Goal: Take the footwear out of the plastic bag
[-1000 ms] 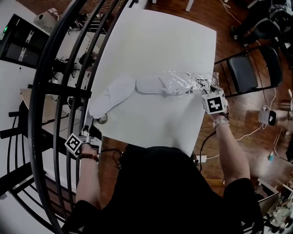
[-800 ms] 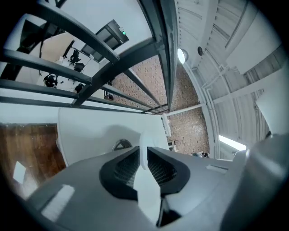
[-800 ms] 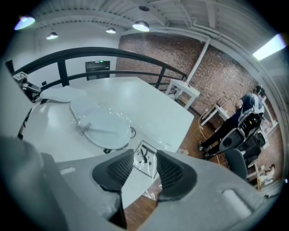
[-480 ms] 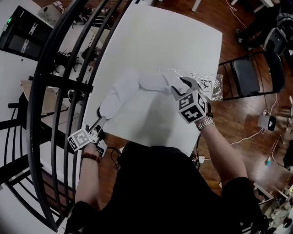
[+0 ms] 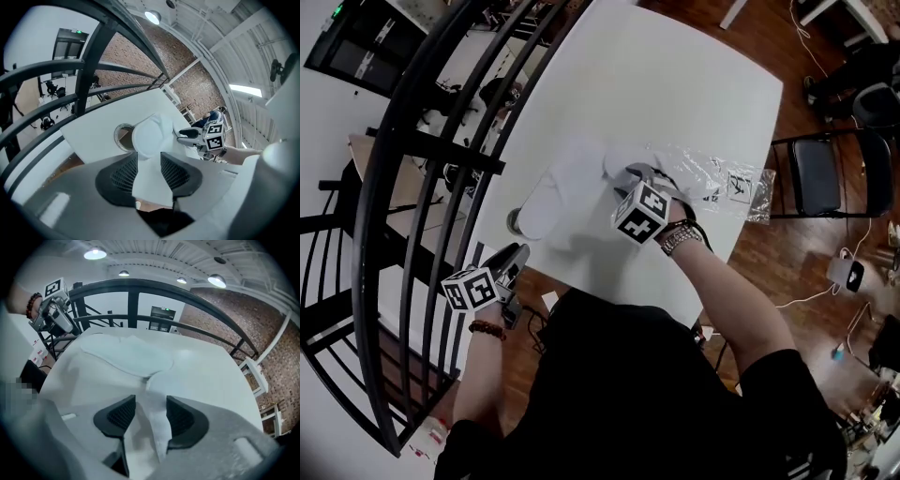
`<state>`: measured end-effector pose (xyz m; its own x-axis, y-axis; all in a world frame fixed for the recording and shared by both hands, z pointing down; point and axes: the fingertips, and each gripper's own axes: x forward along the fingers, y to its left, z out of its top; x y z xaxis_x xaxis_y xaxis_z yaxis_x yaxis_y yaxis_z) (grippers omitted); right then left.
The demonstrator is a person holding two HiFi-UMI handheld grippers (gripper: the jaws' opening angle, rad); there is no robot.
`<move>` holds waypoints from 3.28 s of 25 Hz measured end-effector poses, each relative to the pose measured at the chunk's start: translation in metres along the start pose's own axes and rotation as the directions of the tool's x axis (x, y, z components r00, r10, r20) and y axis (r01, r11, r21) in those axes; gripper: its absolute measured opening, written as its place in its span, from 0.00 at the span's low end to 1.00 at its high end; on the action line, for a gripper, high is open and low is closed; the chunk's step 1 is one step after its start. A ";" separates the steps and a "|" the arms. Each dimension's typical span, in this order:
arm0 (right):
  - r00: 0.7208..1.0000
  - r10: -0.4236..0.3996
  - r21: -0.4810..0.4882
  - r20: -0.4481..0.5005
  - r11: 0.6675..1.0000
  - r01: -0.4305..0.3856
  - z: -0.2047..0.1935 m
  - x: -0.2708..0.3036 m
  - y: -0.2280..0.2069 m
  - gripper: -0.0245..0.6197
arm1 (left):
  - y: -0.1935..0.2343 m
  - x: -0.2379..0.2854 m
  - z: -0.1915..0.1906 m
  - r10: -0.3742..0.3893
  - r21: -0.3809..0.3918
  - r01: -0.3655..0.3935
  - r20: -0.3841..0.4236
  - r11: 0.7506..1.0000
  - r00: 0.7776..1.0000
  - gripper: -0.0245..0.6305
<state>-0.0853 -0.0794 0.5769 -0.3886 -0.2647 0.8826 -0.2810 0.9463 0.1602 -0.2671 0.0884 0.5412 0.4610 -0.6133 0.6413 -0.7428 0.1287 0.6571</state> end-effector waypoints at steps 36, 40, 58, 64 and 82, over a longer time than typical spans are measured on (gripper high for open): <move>0.967 -0.021 0.055 0.255 0.998 0.007 0.009 -0.097 0.042 0.16 | -0.160 0.169 0.048 -0.501 -0.223 0.473 -0.088 0.852 0.861 0.11; 0.965 -0.098 0.171 0.243 0.984 0.057 -0.021 -0.111 0.004 0.18 | -0.159 0.162 0.053 -0.514 -0.221 0.488 -0.075 0.844 0.855 0.10; 0.988 -0.148 0.374 0.044 0.920 0.121 -0.092 -0.067 -0.053 0.19 | -0.106 0.051 0.097 -0.511 -0.301 0.562 0.233 0.771 0.827 0.10; 0.990 -0.136 0.389 0.031 0.914 0.113 -0.088 -0.053 -0.055 0.19 | -0.057 0.017 0.101 -0.435 -0.337 0.558 0.377 0.758 0.818 0.10; 0.979 -0.174 0.392 0.102 0.912 0.121 -0.062 -0.083 -0.039 0.20 | 0.014 0.018 0.083 -0.001 -0.132 0.042 0.293 0.990 0.956 0.40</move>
<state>0.0119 -0.0833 0.5250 -0.4215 -0.4427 0.7914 -0.6473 0.7581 0.0793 -0.3100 0.0147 0.5292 0.2992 -0.8150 0.4962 -0.6526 0.2046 0.7296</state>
